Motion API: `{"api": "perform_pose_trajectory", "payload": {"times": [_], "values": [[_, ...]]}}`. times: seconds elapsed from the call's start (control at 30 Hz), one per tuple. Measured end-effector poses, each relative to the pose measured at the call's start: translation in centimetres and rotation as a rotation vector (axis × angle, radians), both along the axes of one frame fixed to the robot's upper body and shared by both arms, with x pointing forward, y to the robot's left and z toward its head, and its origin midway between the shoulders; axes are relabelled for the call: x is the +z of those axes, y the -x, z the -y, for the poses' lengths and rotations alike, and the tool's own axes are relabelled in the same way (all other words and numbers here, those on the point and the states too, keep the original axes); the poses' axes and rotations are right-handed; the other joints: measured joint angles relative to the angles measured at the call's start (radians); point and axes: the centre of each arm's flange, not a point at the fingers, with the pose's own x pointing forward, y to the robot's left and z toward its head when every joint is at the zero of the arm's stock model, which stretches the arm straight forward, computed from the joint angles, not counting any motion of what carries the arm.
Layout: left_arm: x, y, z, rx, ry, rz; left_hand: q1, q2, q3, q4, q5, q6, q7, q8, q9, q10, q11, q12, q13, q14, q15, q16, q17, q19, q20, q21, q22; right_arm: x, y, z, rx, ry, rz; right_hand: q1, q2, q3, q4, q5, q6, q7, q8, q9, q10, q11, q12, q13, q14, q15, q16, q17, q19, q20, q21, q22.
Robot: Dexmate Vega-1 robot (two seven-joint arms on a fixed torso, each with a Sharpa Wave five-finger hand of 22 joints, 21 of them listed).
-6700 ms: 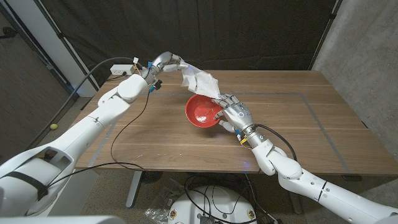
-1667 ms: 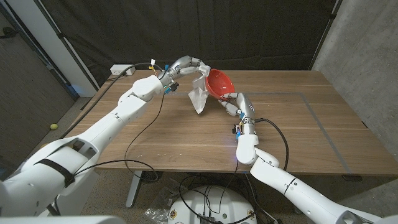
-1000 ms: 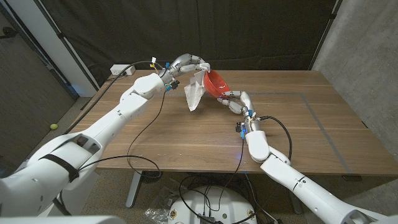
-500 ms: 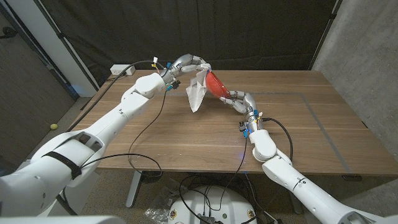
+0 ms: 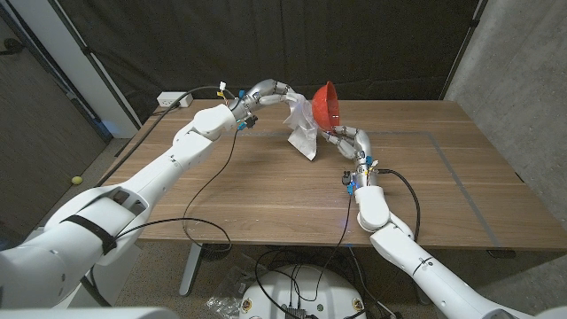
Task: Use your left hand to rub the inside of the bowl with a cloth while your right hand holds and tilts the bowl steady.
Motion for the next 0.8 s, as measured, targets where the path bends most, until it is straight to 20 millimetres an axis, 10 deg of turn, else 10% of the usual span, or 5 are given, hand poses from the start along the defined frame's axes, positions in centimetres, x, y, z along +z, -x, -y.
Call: {"api": "perform_pose_trajectory", "payload": {"times": [0.8], "values": [[-0.3, 1.5, 0.4, -0.030, -0.028, -0.018, 0.000, 0.000, 0.009, 0.002, 0.001, -0.003, 0.000, 0.003, -0.007, 0.004, 0.003, -0.015, 0.004, 0.011, -0.004, -0.004, 0.004, -0.003, -0.003, 0.008, 0.000, -0.6, 0.1, -1.2, -0.436, 0.170, -0.033, 0.000, 0.000, 0.003, -0.003, 0.000, -0.007, 0.008, -0.002, 0.000, 0.000, 0.000, -0.001, 0.001, 0.013, -0.003, -0.005, 0.009, -0.011, 0.011, 0.019, -0.004]]}}
